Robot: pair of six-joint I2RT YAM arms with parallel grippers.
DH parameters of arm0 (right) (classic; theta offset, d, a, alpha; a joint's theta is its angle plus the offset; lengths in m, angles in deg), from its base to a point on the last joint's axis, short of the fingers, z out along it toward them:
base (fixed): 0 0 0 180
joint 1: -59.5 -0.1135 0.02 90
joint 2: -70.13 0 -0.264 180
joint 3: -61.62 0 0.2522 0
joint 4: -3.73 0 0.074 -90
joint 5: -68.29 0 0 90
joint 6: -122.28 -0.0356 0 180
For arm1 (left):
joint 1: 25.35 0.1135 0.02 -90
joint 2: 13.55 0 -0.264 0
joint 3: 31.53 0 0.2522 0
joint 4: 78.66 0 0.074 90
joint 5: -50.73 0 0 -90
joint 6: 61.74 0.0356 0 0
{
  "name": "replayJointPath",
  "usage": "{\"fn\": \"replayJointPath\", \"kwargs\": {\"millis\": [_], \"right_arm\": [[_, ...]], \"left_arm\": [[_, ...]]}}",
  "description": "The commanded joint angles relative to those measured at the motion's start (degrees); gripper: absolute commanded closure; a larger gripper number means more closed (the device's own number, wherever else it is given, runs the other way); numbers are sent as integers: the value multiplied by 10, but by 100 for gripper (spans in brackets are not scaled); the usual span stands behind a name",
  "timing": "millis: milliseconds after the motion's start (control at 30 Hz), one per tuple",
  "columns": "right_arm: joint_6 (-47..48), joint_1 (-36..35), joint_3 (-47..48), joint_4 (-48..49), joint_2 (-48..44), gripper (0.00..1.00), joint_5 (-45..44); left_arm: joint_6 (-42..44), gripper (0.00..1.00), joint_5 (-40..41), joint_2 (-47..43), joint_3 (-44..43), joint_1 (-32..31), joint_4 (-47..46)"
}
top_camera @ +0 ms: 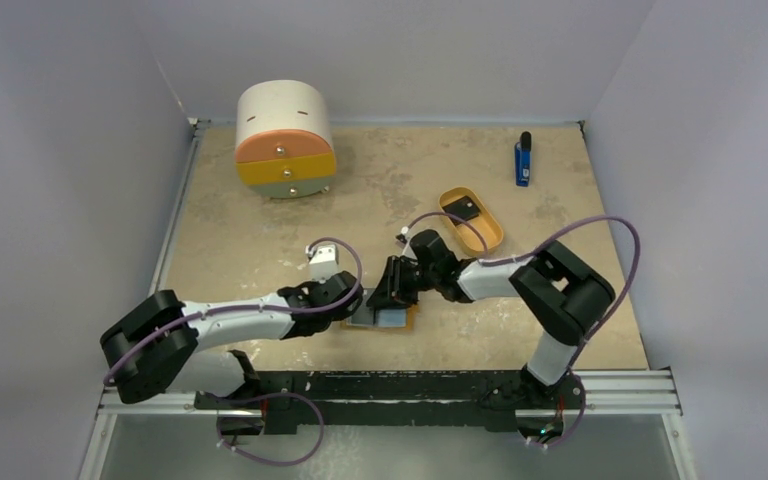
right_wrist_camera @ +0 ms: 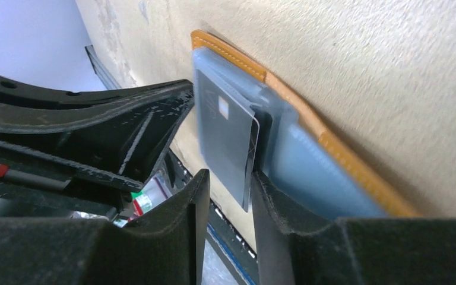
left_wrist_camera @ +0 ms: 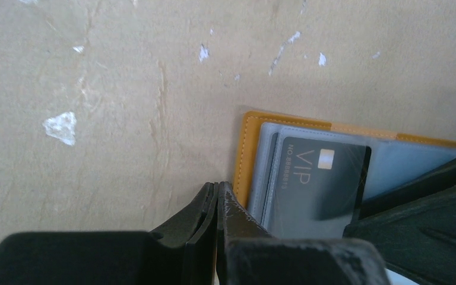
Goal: Put the credit cards into the card holder
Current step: Insert the credit card into the card holder.
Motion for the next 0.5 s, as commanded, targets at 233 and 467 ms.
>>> {"fn": "replayJointPath", "kwargs": {"millis": [233, 467], "right_arm": [[169, -7, 119, -339, -200, 29, -138], [237, -7, 155, -496, -303, 24, -282]], "left_arm": [[-8, 97, 14, -75, -12, -3, 75], [-8, 80, 41, -134, -34, -2, 129]]}}
